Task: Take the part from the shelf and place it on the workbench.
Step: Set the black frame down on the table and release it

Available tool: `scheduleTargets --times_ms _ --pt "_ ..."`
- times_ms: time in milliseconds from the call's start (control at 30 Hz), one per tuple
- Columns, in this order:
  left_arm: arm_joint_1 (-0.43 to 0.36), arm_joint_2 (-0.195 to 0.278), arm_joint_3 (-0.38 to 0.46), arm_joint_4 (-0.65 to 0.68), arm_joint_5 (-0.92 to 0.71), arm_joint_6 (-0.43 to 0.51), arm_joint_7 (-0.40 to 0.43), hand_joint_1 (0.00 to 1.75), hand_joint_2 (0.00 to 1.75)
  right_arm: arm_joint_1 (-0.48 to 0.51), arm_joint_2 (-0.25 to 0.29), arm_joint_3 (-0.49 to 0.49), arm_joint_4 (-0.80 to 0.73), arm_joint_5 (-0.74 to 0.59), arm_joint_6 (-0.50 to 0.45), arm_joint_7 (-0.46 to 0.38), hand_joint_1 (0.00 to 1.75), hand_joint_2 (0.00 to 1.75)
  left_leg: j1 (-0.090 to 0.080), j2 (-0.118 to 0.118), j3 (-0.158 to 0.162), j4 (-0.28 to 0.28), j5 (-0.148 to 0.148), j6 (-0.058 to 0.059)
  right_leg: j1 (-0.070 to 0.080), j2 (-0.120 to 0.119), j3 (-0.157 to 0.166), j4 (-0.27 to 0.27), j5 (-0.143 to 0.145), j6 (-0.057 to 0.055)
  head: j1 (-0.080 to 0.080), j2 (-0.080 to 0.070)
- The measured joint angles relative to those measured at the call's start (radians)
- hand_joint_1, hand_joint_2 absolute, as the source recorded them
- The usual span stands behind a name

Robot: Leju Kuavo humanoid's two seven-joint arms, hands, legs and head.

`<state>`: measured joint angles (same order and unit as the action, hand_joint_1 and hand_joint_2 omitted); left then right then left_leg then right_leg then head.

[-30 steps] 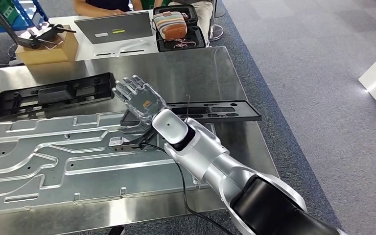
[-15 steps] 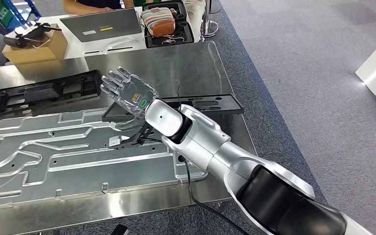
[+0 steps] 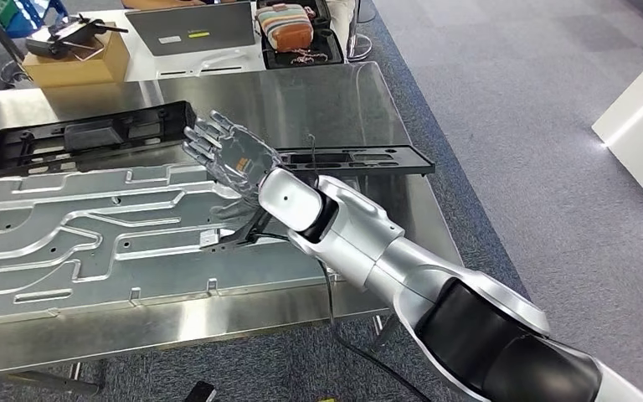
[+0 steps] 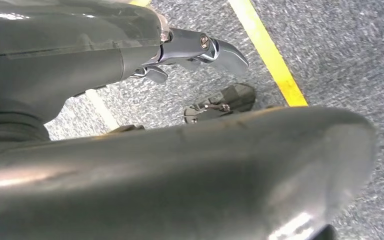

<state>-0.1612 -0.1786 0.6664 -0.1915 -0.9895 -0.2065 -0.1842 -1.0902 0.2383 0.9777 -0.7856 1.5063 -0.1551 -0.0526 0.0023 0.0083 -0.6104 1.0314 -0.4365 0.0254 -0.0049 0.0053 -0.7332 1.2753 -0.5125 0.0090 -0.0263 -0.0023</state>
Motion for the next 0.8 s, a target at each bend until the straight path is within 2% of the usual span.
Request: scheduleTargets --times_ms 33,100,133,167,233,267,300,367,400,433,467,500,533,567,600,633,667,733,767,800 --pt "0.0 -0.001 0.0 0.0 0.0 0.0 0.0 0.0 0.0 0.0 -0.002 0.003 -0.001 -0.002 -0.002 0.001 0.0 0.0 -0.002 0.0 -0.005 0.001 0.004 0.001 0.005 0.001 0.048 -0.066 0.02 -0.013 0.0 0.0" --pt "-0.001 -0.008 0.0 0.0 0.0 0.0 0.002 0.0 0.0 -0.001 -0.002 0.006 -0.002 -0.006 -0.01 0.005 0.0 0.0 -0.005 0.0 -0.014 0.001 0.014 -0.004 0.018 -0.001 0.129 -0.189 0.038 -0.039 0.0 0.0" --pt "-0.002 -0.011 0.0 0.0 0.0 0.001 0.002 0.0 0.0 -0.001 -0.003 0.007 -0.003 -0.009 -0.013 0.007 0.0 0.0 -0.003 0.0 -0.018 0.0 0.021 -0.01 0.024 -0.001 0.148 -0.225 0.04 -0.047 0.0 0.0" --pt "-0.003 -0.015 0.0 0.0 0.0 0.001 0.002 0.0 0.0 0.0 -0.004 0.008 -0.004 -0.011 -0.016 0.009 0.0 0.0 0.0 0.001 -0.02 -0.003 0.028 -0.017 0.029 -0.002 0.152 -0.24 0.043 -0.05 0.0 0.0" --pt "-0.003 -0.018 0.0 0.0 0.0 0.001 0.003 0.0 0.0 0.002 -0.005 0.011 -0.004 -0.014 -0.019 0.01 0.0 0.0 0.004 -0.001 -0.024 -0.009 0.034 -0.029 0.026 -0.003 0.152 -0.265 0.066 -0.05 0.0 0.0" --pt "-0.002 -0.019 0.0 0.0 -0.001 0.001 0.003 0.0 0.0 0.003 -0.006 0.012 -0.004 -0.016 -0.021 0.011 0.0 0.0 0.004 -0.002 -0.03 0.0 0.017 -0.034 0.021 -0.005 0.152 -0.279 0.08 -0.052 0.0 0.0" --pt "-0.001 -0.019 0.0 0.0 -0.001 0.001 0.004 0.0 0.0 0.003 -0.006 0.015 -0.004 -0.018 -0.023 0.012 0.0 0.0 0.003 -0.004 -0.04 0.028 -0.013 -0.039 0.015 -0.008 0.149 -0.292 0.092 -0.052 0.0 0.0" --pt "-0.001 -0.018 0.0 0.0 -0.001 0.001 0.004 0.0 0.0 0.006 -0.006 0.021 -0.002 -0.023 -0.029 0.013 0.0 0.0 0.009 -0.005 -0.069 0.138 -0.098 -0.052 0.008 -0.012 0.132 -0.3 0.112 -0.049 0.0 0.0" --pt "-0.002 -0.017 0.0 0.0 0.0 0.001 0.004 0.0 0.0 0.009 -0.006 0.025 0.0 -0.027 -0.032 0.013 0.0 0.0 0.014 -0.005 -0.081 0.196 -0.126 -0.058 0.005 -0.013 0.12 -0.297 0.119 -0.045 0.0 0.0" --pt "-0.001 -0.015 0.0 0.0 0.0 0.001 0.004 0.0 0.0 0.012 -0.006 0.028 0.003 -0.032 -0.035 0.012 0.0 0.0 0.019 -0.005 -0.083 0.236 -0.136 -0.066 0.001 -0.015 0.107 -0.293 0.126 -0.041 0.0 0.0" --pt "-0.001 -0.014 0.0 0.0 0.001 0.001 0.004 0.0 0.0 0.016 -0.006 0.03 0.006 -0.036 -0.038 0.012 0.0 0.0 0.024 -0.005 -0.07 0.242 -0.122 -0.074 -0.004 -0.016 0.093 -0.287 0.133 -0.036 0.0 0.0" --pt "-0.001 -0.012 0.0 0.0 0.001 0.001 0.004 0.0 0.0 0.018 -0.006 0.032 0.009 -0.04 -0.041 0.011 0.0 0.0 0.03 -0.005 -0.041 0.213 -0.093 -0.083 -0.011 -0.017 0.077 -0.279 0.14 -0.029 0.0 0.0" --pt "-0.002 -0.012 0.0 0.0 0.002 0.001 0.003 0.0 0.0 0.019 -0.005 0.034 0.012 -0.044 -0.045 0.011 0.0 0.0 0.036 -0.005 -0.001 0.155 -0.069 -0.093 -0.018 -0.017 0.06 -0.268 0.146 -0.021 0.0 0.0" --pt "-0.002 -0.012 0.0 0.0 0.002 0.001 0.003 0.0 0.0 0.019 -0.003 0.036 0.015 -0.047 -0.048 0.011 0.0 0.0 0.038 -0.007 0.042 0.088 -0.061 -0.103 -0.022 -0.016 0.043 -0.258 0.152 -0.012 0.0 0.0" --pt "-0.003 -0.012 0.0 0.0 0.003 0.001 0.002 0.0 0.0 0.02 0.0 0.038 0.017 -0.049 -0.052 0.011 0.0 0.0 0.038 -0.011 0.072 0.037 -0.062 -0.101 -0.024 -0.015 0.031 -0.25 0.159 -0.004 0.0 0.0" --pt "-0.003 -0.013 0.001 0.0 0.003 0.001 0.001 0.0 0.0 0.021 0.003 0.039 0.02 -0.051 -0.055 0.011 0.0 0.0 0.036 -0.015 0.087 0.006 -0.071 -0.096 -0.023 -0.013 0.023 -0.245 0.167 0.003 0.0 0.0" --pt "-0.002 -0.013 0.001 -0.001 0.004 0.001 0.001 0.0 0.0 0.022 0.006 0.041 0.022 -0.053 -0.057 0.011 0.0 0.0 0.031 -0.019 0.088 -0.002 -0.076 -0.084 -0.021 -0.011 0.019 -0.246 0.177 0.01 0.0 0.0" --pt "-0.002 -0.012 0.001 -0.001 0.005 0.0 0.0 0.0 0.0 0.024 0.007 0.043 0.026 -0.056 -0.062 0.011 0.0 0.0 0.03 -0.017 0.07 0.002 -0.06 -0.055 -0.021 -0.01 0.014 -0.251 0.191 0.022 0.0 0.0" --pt "-0.002 -0.012 0.001 -0.001 0.005 0.0 0.0 0.0 0.0 0.024 0.007 0.044 0.029 -0.056 -0.063 0.011 0.0 0.0 0.029 -0.015 0.06 0.003 -0.049 -0.042 -0.023 -0.01 0.007 -0.241 0.174 0.027 0.0 0.0" --pt "-0.003 -0.012 0.001 -0.001 0.006 0.0 -0.001 0.0 0.0 0.025 0.006 0.046 0.032 -0.057 -0.064 0.011 0.0 0.0 0.029 -0.013 0.047 0.001 -0.036 -0.029 -0.024 -0.01 -0.004 -0.212 0.135 0.029 0.0 0.0"
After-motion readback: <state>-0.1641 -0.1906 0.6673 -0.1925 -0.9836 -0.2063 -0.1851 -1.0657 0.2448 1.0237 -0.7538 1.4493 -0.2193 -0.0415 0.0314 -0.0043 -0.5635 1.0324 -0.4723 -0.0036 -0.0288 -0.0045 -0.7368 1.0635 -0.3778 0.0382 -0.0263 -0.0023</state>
